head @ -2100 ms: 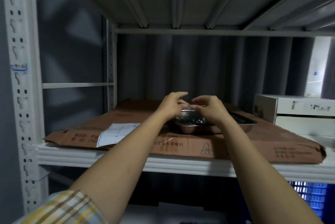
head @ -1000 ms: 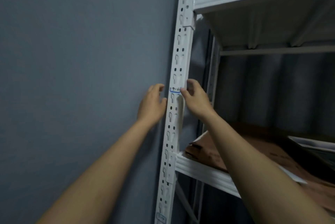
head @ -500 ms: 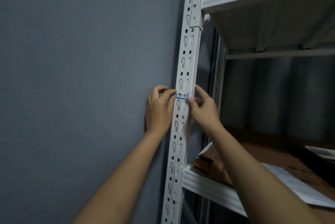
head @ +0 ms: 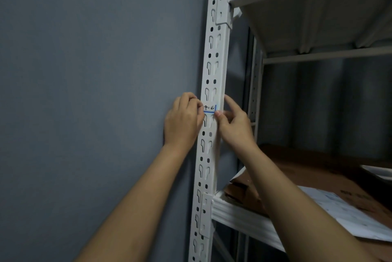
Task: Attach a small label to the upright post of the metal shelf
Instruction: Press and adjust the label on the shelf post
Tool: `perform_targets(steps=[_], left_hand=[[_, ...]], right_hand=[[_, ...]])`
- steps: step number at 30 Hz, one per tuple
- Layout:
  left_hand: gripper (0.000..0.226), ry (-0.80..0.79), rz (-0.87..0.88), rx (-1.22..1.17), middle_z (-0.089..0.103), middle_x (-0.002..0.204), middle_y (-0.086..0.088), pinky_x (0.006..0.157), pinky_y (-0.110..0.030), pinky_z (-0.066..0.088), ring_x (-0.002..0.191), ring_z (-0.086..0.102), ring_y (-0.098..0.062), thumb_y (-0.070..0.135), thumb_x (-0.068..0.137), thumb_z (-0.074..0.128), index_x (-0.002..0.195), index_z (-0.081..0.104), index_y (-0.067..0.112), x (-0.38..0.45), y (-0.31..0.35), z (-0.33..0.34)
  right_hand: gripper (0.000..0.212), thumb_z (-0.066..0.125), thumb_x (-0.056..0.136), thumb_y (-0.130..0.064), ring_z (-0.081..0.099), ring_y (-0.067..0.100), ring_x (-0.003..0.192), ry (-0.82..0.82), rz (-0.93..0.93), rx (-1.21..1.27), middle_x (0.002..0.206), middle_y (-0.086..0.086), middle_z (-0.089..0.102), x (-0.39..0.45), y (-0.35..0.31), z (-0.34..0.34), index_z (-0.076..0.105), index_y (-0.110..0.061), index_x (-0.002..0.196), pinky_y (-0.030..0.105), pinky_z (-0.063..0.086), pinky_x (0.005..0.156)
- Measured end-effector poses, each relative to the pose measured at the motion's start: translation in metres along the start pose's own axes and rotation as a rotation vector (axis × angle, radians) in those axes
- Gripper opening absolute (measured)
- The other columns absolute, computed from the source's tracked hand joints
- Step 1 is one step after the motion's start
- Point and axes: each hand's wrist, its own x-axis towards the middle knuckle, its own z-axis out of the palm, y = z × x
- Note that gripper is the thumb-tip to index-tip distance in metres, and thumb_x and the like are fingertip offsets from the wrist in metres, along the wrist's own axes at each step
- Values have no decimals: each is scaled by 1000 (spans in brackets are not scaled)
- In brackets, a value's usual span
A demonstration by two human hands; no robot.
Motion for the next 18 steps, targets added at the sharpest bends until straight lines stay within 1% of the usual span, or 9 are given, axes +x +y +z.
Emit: perform_targets(steps=[3,5,7,10,13,18], left_hand=[[17,17,21,53,61,86,-3,45,-24,33,71,57,-21,22,83,52,74,60,10,2,1,1],[12,2,-29,-7,60,88,-5,47,-25,33,73,57,-22,18,82,60,75,60,8,1,2,2],[10,-32,-109,-90,59,91,-6,49,-28,39,78,57,-24,14,81,66,77,60,8,0,5,1],[10,-82,-193,-152,57,96,-5,54,-34,43,86,55,-22,16,84,64,81,59,8,-1,9,1],[10,-106,-225,-168,56,99,-5,58,-37,45,90,54,-21,17,86,61,83,58,8,0,11,1],[9,-115,-246,-196,55,101,-5,61,-37,44,92,53,-21,16,86,59,84,57,7,0,13,0]], right_hand=[[45,57,93,-21,68,14,94,3,5,-2,103,-4,72,-1,-1,-1,47,-36,135,43,54,90],[47,56,94,-22,67,14,95,-1,13,-4,105,-4,71,-2,-2,0,45,-34,137,42,53,91],[48,56,94,-25,65,17,101,5,25,-15,106,-5,71,-2,-2,1,43,-35,138,43,52,93],[49,56,92,-29,63,19,106,6,38,-28,107,-6,71,-2,-1,3,42,-37,139,45,51,94],[50,56,93,-27,63,18,105,7,44,-25,108,-4,70,-3,-3,3,42,-34,140,44,51,94],[48,55,93,-28,64,19,104,20,49,-32,108,-5,71,-6,-5,4,43,-36,138,46,51,93]])
